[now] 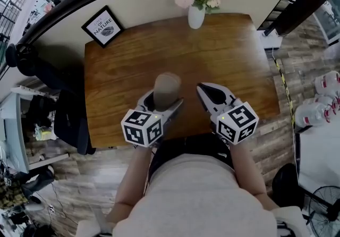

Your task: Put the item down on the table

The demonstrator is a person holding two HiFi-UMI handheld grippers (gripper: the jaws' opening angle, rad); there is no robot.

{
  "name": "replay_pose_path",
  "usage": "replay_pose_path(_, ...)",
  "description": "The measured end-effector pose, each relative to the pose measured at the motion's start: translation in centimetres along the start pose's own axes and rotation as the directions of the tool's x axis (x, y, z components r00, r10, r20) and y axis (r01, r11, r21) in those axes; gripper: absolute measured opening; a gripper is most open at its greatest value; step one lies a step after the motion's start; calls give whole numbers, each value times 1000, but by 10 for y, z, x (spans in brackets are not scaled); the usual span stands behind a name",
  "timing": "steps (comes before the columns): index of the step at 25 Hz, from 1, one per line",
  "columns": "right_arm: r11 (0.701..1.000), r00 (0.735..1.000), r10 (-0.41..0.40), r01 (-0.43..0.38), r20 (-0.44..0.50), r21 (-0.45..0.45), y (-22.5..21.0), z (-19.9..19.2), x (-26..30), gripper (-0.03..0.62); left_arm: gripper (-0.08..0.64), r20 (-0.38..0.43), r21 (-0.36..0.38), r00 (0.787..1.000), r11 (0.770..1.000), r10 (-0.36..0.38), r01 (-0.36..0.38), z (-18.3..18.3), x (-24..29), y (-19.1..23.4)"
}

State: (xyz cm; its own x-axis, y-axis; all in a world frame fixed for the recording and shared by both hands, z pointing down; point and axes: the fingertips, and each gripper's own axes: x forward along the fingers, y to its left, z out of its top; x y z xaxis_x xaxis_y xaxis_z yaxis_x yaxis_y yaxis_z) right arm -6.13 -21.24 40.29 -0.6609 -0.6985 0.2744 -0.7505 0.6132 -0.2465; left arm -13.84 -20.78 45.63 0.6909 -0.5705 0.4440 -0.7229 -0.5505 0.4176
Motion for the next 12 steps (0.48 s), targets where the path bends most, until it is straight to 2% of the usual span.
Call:
replay_pose_path(6, 1000, 1000, 14, -14, -19, 17, -13, -7, -1, 9, 417, -64, 138, 997, 990, 48, -39, 3, 10, 5)
replay_pose_path(12, 999, 998, 29, -27, -52, 37, -23, -17, 3, 9, 417, -145, 247, 985, 967, 96, -58, 1, 19, 21)
